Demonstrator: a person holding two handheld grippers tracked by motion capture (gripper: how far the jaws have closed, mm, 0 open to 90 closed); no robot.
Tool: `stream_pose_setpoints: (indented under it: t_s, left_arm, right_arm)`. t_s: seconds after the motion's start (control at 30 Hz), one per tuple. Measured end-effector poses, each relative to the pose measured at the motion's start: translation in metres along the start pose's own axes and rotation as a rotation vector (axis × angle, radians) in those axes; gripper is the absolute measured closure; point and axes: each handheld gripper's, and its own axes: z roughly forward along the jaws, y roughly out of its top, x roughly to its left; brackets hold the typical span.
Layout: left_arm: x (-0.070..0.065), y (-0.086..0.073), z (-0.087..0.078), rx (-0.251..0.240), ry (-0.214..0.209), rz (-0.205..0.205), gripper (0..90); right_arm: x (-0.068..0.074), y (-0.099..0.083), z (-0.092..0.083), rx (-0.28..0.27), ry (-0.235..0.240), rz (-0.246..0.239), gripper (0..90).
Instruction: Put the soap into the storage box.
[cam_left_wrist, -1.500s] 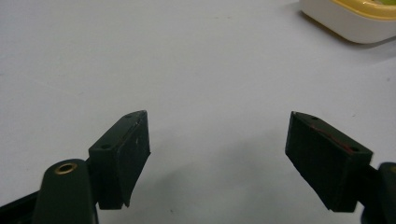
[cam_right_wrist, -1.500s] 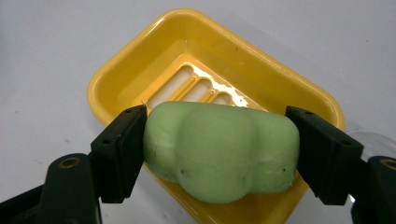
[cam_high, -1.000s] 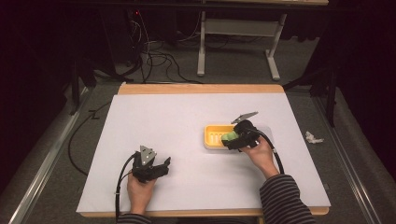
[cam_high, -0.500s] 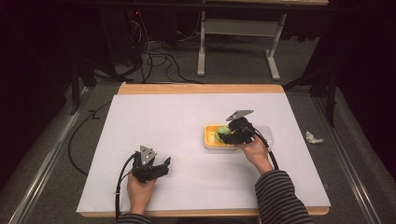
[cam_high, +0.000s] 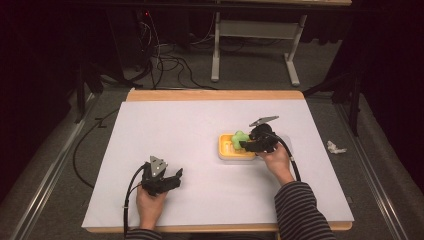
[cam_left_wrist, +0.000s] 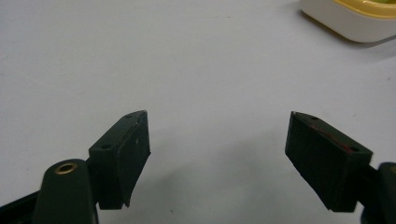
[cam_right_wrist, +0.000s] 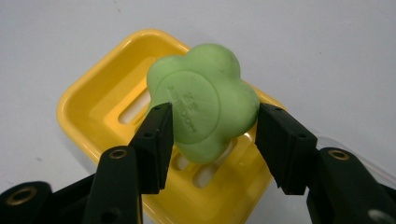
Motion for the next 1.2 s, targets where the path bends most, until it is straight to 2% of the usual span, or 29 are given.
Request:
stream_pose_setpoints:
  t_s: [0.17, 0.3, 0.33, 0.4, 0.47, 0.5, 0.53, 0.67, 0.73, 0.8, 0.9, 0.93, 1.0, 1.03, 1.07, 1.1, 1.17, 1.2]
  left_arm:
    - [0.000, 0.000, 0.000, -0.001, 0.000, 0.000, 22.6]
    - [0.000, 0.000, 0.000, 0.001, 0.002, 0.001, 22.6]
    - [0.000, 0.000, 0.000, 0.001, 0.002, 0.001, 22.6]
    - [0.000, 0.000, 0.000, -0.001, 0.000, 0.001, 22.6]
    - [0.000, 0.000, 0.000, -0.001, -0.001, 0.000, 22.6]
    - [0.000, 0.000, 0.000, -0.002, -0.001, 0.000, 22.6]
    - [0.000, 0.000, 0.000, -0.002, -0.001, 0.000, 22.6]
    - [0.000, 0.000, 0.000, 0.000, -0.001, 0.001, 22.7]
    - [0.000, 0.000, 0.000, -0.001, 0.000, -0.001, 22.6]
    - [0.000, 0.000, 0.000, 0.001, 0.002, 0.000, 22.6]
    - [0.000, 0.000, 0.000, 0.002, 0.003, 0.001, 22.6]
    - [0.000, 0.000, 0.000, 0.002, 0.003, 0.001, 22.7]
    - [0.000, 0.000, 0.001, 0.000, 0.002, 0.001, 22.7]
    - [0.000, 0.000, 0.001, 0.000, 0.002, 0.001, 22.7]
    - [0.000, 0.000, 0.000, 0.002, 0.003, 0.002, 22.7]
    - [0.000, 0.000, 0.000, 0.002, 0.003, 0.002, 22.6]
    - [0.000, 0.000, 0.000, 0.002, 0.002, 0.003, 22.6]
    - [0.000, 0.000, 0.000, 0.002, 0.002, 0.003, 22.7]
  right_arm:
    - [0.000, -0.003, -0.001, 0.027, 0.006, -0.012, 46.2]
    - [0.001, 0.000, -0.009, -0.049, -0.025, -0.020, 42.3]
    - [0.001, 0.000, -0.009, -0.049, -0.025, -0.020, 42.3]
    - [0.001, 0.004, -0.008, -0.087, -0.032, -0.005, 42.3]
    - [0.002, 0.005, -0.002, -0.062, -0.022, 0.005, 43.3]
    - [0.003, 0.005, 0.003, -0.031, -0.007, 0.003, 40.2]
    - [0.003, 0.005, 0.003, -0.031, -0.007, 0.003, 40.2]
    - [0.001, 0.000, -0.001, 0.012, -0.002, 0.006, 49.9]
    - [-0.002, -0.003, -0.003, 0.037, 0.010, -0.002, 51.9]
    - [-0.003, -0.005, -0.005, 0.033, 0.029, -0.009, 51.6]
    - [-0.004, -0.004, -0.007, -0.003, 0.048, -0.002, 49.7]
    - [-0.004, -0.002, -0.009, -0.032, 0.024, 0.011, 43.7]
    - [0.000, 0.001, -0.007, -0.044, -0.020, -0.005, 34.7]
    - [0.000, 0.001, -0.007, -0.044, -0.020, -0.005, 34.7]
    - [0.007, 0.003, -0.002, -0.050, -0.065, -0.021, 26.1]
    - [0.007, 0.003, -0.002, -0.050, -0.065, -0.021, 26.1]
    - [0.018, 0.005, 0.006, -0.046, -0.111, -0.051, 21.1]
    - [0.020, 0.006, 0.009, -0.034, -0.119, -0.061, 21.1]
